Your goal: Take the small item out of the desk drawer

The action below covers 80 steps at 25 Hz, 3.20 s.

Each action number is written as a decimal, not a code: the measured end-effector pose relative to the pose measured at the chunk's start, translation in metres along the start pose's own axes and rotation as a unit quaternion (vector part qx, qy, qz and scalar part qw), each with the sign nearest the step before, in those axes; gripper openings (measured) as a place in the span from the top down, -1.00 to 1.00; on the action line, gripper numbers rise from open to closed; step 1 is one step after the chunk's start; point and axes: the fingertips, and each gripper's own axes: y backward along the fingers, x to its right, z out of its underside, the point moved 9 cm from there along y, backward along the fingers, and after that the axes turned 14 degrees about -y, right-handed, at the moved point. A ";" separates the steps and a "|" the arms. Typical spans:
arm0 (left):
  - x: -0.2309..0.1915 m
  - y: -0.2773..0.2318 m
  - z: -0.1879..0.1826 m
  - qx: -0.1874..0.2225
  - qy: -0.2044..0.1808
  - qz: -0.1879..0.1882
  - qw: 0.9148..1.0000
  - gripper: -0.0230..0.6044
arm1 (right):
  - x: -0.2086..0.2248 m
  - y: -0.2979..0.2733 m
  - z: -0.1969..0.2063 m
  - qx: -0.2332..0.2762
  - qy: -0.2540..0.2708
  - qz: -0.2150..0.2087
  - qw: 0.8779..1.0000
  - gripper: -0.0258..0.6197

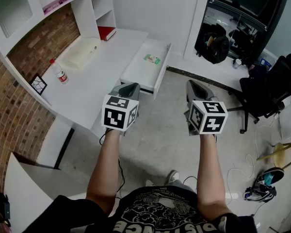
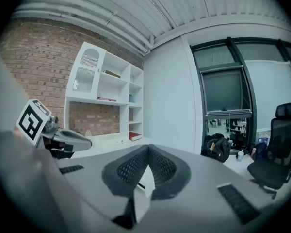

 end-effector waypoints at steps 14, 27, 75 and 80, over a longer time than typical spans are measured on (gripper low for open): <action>0.007 -0.032 -0.011 0.000 0.001 -0.014 1.000 0.90 | 0.026 -0.021 0.003 -0.015 0.008 -0.020 1.000 0.76; 0.013 -0.114 -0.034 -0.032 0.008 -0.059 0.998 0.90 | 0.113 -0.084 -0.016 -0.039 0.010 -0.058 0.998 0.55; -0.063 -0.277 -0.032 -0.079 0.040 -0.157 0.984 0.90 | 0.194 -0.308 -0.043 -0.107 0.036 -0.183 0.977 -0.03; -0.113 -0.302 -0.016 -0.087 0.052 -0.163 0.981 0.90 | 0.176 -0.372 -0.044 -0.121 0.042 -0.193 0.973 -0.07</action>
